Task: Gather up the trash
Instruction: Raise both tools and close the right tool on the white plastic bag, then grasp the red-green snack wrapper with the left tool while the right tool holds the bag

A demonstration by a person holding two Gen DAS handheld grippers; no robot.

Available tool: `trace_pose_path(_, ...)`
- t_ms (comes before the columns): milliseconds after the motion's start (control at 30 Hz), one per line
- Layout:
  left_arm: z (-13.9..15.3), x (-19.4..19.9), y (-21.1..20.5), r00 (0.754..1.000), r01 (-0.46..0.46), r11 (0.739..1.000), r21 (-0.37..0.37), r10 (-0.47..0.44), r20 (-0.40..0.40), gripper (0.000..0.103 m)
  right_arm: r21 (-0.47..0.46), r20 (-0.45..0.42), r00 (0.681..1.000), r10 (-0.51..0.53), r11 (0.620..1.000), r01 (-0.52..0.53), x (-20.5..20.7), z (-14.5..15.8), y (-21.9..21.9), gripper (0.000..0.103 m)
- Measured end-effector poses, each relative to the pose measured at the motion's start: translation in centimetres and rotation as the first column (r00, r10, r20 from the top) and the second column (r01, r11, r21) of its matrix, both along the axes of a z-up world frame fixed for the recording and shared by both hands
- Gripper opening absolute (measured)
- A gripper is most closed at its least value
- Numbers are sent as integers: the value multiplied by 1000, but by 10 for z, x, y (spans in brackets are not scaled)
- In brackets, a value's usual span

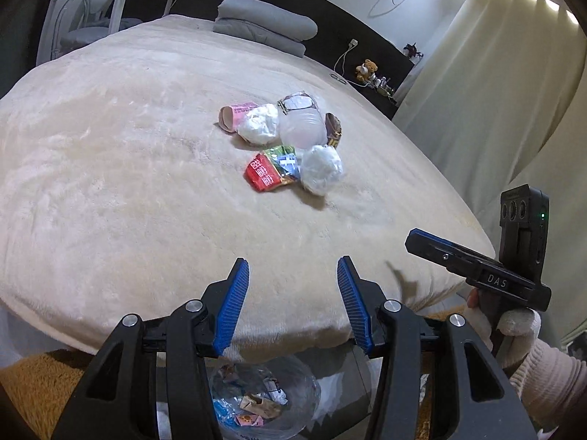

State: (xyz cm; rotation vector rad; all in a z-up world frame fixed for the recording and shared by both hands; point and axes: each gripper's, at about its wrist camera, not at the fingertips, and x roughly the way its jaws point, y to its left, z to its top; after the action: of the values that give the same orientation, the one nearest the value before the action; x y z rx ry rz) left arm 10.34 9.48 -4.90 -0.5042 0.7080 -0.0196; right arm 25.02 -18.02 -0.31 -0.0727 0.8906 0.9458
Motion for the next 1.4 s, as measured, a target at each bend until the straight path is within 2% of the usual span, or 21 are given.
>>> trace_pose_path(367,7,32,51,998,-60,998,10,60,14,49,13,-44,999,20,1000,-19,56,-14,69,65)
trace_pose_path(567,4,43,67,997,-74,997,25,74,-1,49,3,-100,994,32,999,-32,75,-28,95,65)
trace_pose_path(600,4,45,68,997,-72,997,30,73,-1,49,2,-109,993,39,999,-39,77,-30,98,64)
trace_pose_path(633,4,45,68,997,-71,997,36,71,-1,49,1,-110,993,44,999,-44,78,-31,101,54)
trace_pose_path(700,4,48,68,998,-65,997,48,65,-2,49,-20,-97,994,42,999,-44,80,-32,105,47)
trace_pose_path(900,3,53,64,999,-48,997,61,49,-11,49,-9,-99,994,40,999,-41,77,-29,102,45)
trace_pose_path(1000,3,54,61,999,-49,996,75,50,-9,64,3,-96,995,32,999,-32,75,-24,95,45)
trace_pose_path(1200,1,64,55,999,-40,995,88,42,-22,64,37,-100,995,3,999,0,69,-11,72,45)
trace_pose_path(1300,0,73,47,999,-30,994,107,33,-24,78,62,-98,995,-12,998,18,65,-3,56,45)
trace_pose_path(1400,0,86,36,999,-19,989,147,24,-30,82,77,-92,995,-27,996,34,63,4,41,45)
